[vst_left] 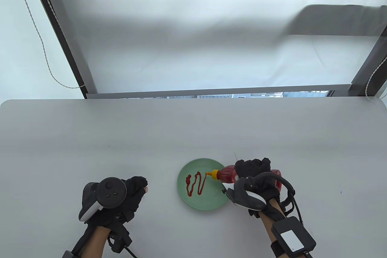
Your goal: Squeeze ketchup bottle to draw patterns on plate
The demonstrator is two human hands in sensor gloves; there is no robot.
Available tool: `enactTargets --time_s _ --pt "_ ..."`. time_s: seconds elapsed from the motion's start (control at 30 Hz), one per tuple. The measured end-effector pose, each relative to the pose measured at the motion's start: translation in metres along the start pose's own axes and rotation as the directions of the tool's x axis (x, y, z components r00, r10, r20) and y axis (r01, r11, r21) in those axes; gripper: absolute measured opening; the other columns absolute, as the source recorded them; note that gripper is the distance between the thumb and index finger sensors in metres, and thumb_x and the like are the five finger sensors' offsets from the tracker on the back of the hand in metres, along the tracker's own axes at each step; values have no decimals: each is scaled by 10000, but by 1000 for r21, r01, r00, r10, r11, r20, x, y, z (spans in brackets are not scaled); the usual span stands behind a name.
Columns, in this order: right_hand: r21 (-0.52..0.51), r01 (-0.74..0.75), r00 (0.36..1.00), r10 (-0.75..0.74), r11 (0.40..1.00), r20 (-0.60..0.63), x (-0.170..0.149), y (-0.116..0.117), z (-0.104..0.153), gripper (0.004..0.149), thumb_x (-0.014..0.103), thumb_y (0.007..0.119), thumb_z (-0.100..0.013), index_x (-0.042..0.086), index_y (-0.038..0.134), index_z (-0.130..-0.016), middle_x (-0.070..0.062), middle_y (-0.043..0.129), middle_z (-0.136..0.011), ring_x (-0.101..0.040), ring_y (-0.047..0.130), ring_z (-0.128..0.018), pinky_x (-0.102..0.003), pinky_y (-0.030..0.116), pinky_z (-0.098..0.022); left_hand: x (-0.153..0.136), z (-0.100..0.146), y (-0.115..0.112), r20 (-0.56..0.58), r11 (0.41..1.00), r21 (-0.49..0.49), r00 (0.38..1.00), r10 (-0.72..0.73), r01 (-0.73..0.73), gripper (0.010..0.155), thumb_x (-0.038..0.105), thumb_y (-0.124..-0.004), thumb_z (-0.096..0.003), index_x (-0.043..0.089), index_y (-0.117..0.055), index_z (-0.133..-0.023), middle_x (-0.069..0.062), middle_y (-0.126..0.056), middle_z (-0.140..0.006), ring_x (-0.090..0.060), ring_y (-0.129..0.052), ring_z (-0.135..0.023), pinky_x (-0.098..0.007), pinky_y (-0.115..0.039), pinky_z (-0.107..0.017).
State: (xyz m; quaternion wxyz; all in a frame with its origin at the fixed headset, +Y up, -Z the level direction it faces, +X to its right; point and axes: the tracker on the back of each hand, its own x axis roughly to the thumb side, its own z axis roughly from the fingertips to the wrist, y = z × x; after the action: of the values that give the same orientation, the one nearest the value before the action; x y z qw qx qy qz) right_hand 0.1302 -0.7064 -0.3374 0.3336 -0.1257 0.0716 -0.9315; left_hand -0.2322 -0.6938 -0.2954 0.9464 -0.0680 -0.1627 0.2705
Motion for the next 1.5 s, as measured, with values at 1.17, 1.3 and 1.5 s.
enactTargets --time_s 1.17,1.3,1.5 --pt "-29 -12 1000 12 1000 19 -6 5 44 947 637 1017 -355 258 611 -1121 -100 858 -1025 -307 891 -887 -582 737 -764 0 1 1 -5 1000 14 1000 -22 22 434 261 -689 -607 143 -586 -1012 -165 -822 -948 -429 -773 -837 -572 -695 -571" --pt "-25 -14 1000 13 1000 -4 -11 10 36 945 638 1016 -356 259 611 -1121 -101 858 -1025 -307 892 -886 -581 739 -764 -1 1 1 -8 1000 14 1000 -18 18 434 260 -689 -607 144 -586 -1012 -165 -822 -948 -429 -772 -838 -573 -694 -572" --pt "-21 -16 999 15 1000 -28 -19 17 30 942 635 1017 -356 261 612 -1119 -104 855 -1025 -307 889 -890 -587 734 -768 -1 0 3 -7 1000 14 1000 -13 13 433 259 -688 -609 143 -586 -1013 -168 -821 -949 -431 -771 -839 -574 -692 -572"
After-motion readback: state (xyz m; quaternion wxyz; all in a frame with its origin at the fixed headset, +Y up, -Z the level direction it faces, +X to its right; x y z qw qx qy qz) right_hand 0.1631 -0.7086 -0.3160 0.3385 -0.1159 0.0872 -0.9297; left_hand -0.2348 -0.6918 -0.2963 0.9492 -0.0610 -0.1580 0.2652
